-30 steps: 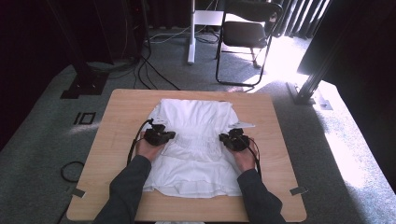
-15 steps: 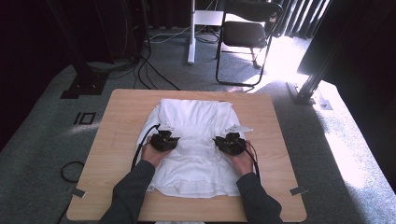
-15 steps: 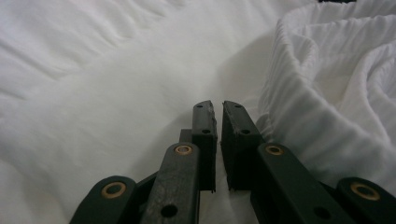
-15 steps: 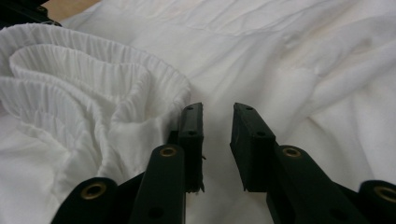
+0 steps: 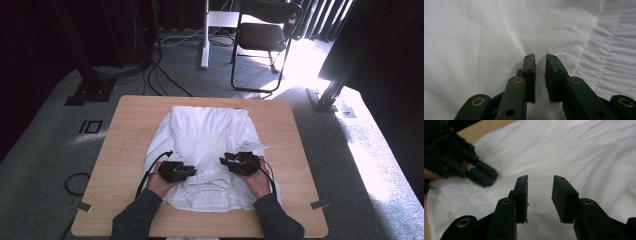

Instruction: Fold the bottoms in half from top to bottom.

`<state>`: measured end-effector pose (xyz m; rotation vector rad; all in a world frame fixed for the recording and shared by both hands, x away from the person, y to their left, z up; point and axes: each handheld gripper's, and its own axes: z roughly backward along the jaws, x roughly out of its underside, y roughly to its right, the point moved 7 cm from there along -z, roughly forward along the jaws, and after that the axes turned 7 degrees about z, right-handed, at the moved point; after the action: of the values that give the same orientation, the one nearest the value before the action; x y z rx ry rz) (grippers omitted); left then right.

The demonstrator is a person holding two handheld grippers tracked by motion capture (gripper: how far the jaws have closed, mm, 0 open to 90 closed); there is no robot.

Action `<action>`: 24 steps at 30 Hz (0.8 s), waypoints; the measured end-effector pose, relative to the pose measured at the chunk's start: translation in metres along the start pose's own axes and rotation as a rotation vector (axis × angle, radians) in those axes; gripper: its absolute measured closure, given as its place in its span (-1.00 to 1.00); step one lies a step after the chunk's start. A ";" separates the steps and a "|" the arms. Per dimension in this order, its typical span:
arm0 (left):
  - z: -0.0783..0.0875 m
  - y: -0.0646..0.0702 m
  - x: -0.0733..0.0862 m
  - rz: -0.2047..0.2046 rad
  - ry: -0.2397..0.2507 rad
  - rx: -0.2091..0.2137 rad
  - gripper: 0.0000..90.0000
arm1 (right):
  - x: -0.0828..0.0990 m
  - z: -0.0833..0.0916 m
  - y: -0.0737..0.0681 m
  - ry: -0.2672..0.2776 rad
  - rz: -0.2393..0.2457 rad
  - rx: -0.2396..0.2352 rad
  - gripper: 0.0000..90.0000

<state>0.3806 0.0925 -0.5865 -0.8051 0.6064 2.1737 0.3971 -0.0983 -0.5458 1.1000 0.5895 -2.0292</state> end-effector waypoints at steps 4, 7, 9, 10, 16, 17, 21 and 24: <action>-0.001 0.002 0.008 0.013 -0.013 0.005 0.76 | 0.027 -0.013 -0.021 -0.109 0.073 -0.011 0.47; 0.001 0.004 0.007 0.017 -0.017 0.029 0.72 | 0.049 -0.022 -0.027 -0.196 0.078 -0.001 0.56; 0.005 0.002 0.002 0.017 -0.002 0.027 0.57 | 0.049 -0.021 -0.026 -0.207 0.064 -0.025 0.56; 0.009 -0.001 -0.003 0.021 0.009 0.012 0.51 | 0.046 -0.020 -0.024 -0.217 0.080 -0.028 0.53; 0.023 -0.042 -0.047 0.060 0.118 -0.108 0.36 | 0.004 -0.018 0.012 -0.103 0.073 0.099 0.25; 0.021 -0.051 -0.054 0.072 0.129 -0.126 0.34 | -0.004 -0.021 0.022 -0.092 0.055 0.122 0.24; 0.003 -0.085 -0.070 0.132 0.156 -0.188 0.30 | -0.024 -0.042 0.057 -0.105 0.012 0.213 0.38; -0.007 -0.097 -0.067 0.170 0.146 -0.209 0.30 | -0.027 -0.055 0.073 -0.109 -0.051 0.241 0.39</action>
<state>0.4933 0.1168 -0.5609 -1.0640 0.5420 2.3759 0.4920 -0.0958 -0.5553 1.1126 0.3259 -2.2319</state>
